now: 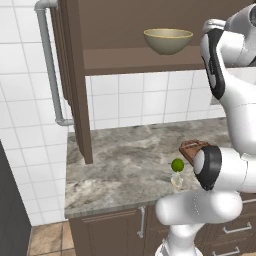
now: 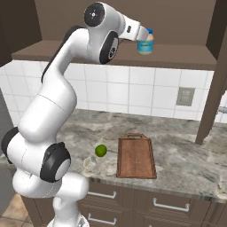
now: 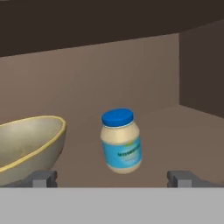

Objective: Open the cabinet. Place the bowl and condiment on the counter. Then place the lime and garlic on the cutting board.

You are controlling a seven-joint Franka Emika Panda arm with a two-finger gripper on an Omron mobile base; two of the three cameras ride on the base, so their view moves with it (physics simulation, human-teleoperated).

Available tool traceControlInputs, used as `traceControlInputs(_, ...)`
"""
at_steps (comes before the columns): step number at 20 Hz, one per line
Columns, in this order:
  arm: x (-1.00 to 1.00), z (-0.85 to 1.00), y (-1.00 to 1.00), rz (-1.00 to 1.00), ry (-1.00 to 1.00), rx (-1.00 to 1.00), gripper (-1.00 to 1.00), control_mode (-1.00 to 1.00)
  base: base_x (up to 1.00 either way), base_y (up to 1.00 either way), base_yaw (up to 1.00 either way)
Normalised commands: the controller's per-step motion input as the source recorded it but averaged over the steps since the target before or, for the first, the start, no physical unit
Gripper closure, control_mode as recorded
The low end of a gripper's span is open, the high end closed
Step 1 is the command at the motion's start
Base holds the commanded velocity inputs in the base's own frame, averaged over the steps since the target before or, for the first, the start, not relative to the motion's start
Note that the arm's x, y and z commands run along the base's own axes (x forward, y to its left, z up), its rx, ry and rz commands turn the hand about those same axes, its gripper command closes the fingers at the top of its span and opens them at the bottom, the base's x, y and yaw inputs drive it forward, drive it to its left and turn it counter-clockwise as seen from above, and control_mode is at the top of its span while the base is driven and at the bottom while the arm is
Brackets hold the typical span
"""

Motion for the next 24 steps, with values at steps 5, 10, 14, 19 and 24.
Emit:
traceControlInputs(5,0.13,-0.08,-0.28,0.05,0.00,0.00,-1.00,-1.00,0.00,0.00,0.00)
traceControlInputs(10,0.30,-0.03,-0.08,0.03,0.00,0.00,-1.00,-1.00,0.00,0.00,0.00)
traceControlInputs(14,0.27,-0.07,0.00,0.03,0.00,0.00,-1.00,-1.00,0.00,0.00,0.00)
traceControlInputs(19,0.18,-0.14,-0.01,0.02,0.00,0.00,-1.00,-1.00,0.00,0.00,0.00)
traceControlInputs(24,0.16,-0.11,-0.05,0.02,0.00,0.00,-1.00,-1.00,0.00,0.00,0.00)
